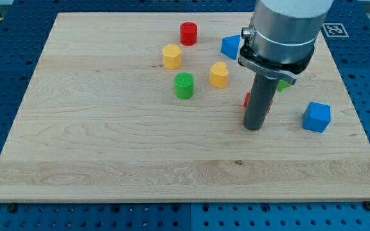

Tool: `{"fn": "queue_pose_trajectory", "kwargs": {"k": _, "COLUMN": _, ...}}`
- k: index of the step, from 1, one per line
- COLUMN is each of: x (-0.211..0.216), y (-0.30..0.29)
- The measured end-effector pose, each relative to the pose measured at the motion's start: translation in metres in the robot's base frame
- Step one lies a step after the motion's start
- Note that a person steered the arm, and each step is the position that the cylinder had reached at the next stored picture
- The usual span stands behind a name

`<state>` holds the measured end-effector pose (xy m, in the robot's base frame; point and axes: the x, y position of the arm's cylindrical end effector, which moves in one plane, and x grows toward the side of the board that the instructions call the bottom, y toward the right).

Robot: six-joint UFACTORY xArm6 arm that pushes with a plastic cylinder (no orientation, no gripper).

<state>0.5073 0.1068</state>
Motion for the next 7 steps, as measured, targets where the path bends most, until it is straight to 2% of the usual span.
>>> {"fn": "queue_pose_trajectory", "kwargs": {"k": 1, "x": 0.025, "y": -0.023}}
{"fn": "queue_pose_trajectory", "kwargs": {"k": 2, "x": 0.037, "y": -0.082}}
{"fn": "queue_pose_trajectory", "kwargs": {"k": 4, "x": 0.035, "y": -0.102}}
{"fn": "queue_pose_trajectory", "kwargs": {"k": 5, "x": 0.016, "y": -0.083}}
{"fn": "queue_pose_trajectory", "kwargs": {"k": 7, "x": 0.015, "y": 0.033}}
